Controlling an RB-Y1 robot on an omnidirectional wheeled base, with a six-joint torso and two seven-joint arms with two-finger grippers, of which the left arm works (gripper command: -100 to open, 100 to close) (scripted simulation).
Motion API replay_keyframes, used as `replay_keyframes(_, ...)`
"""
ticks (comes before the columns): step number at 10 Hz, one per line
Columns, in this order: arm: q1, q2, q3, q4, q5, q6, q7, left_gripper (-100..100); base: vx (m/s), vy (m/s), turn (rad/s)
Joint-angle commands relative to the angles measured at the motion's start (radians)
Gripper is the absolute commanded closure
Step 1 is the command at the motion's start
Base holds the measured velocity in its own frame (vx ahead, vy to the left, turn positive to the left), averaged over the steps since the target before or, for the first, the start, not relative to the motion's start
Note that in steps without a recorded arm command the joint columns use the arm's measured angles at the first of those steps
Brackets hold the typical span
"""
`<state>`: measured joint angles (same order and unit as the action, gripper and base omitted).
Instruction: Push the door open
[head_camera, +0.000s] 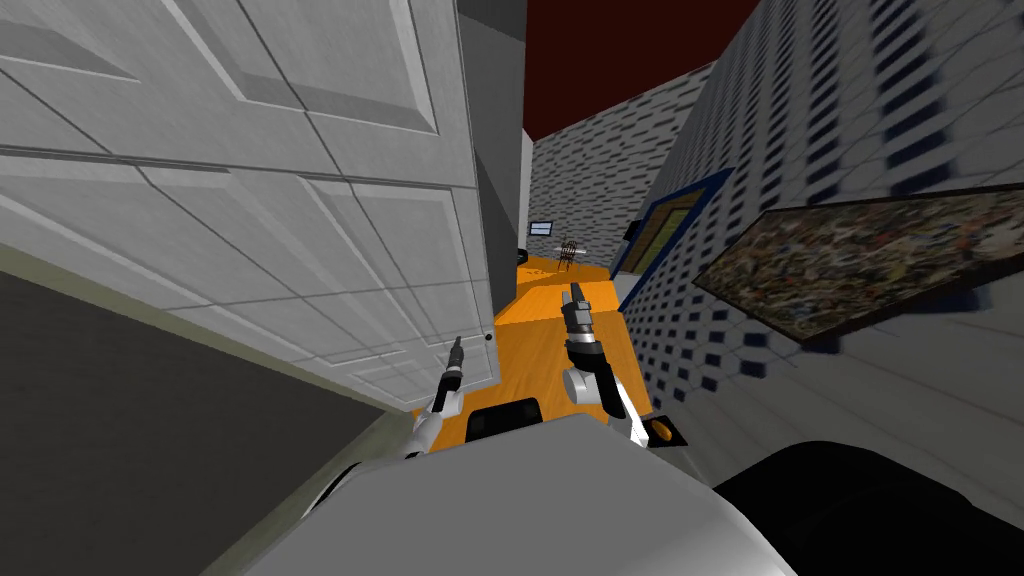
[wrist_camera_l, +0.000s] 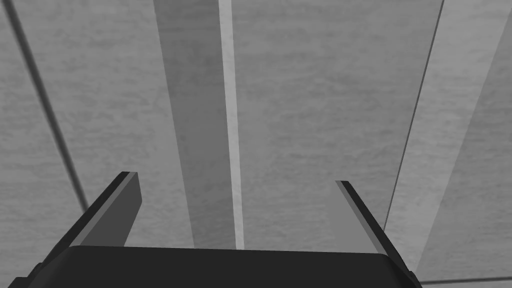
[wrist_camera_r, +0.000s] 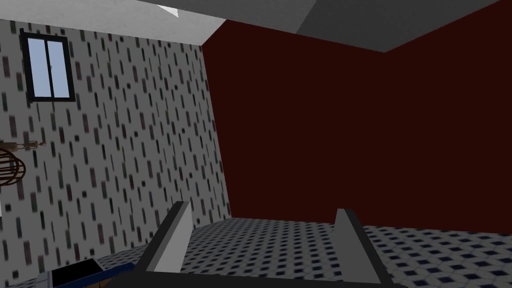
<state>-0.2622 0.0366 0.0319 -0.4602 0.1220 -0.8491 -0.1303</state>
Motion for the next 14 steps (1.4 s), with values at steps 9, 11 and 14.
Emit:
replay_keyframes(9,-0.03,-0.053,-0.1,0.031,-0.06,-0.015,0.076,-100,-0.041,-0.041,0.216)
replay_keyframes(11,-0.03,-0.053,-0.1,0.031,-0.06,-0.015,0.076,-100,-0.084,-0.076,0.039)
replay_keyframes(14,-0.035,-0.068,-0.111,0.032,-0.067,-0.018,0.084,-100,-0.105,-0.098,0.054)
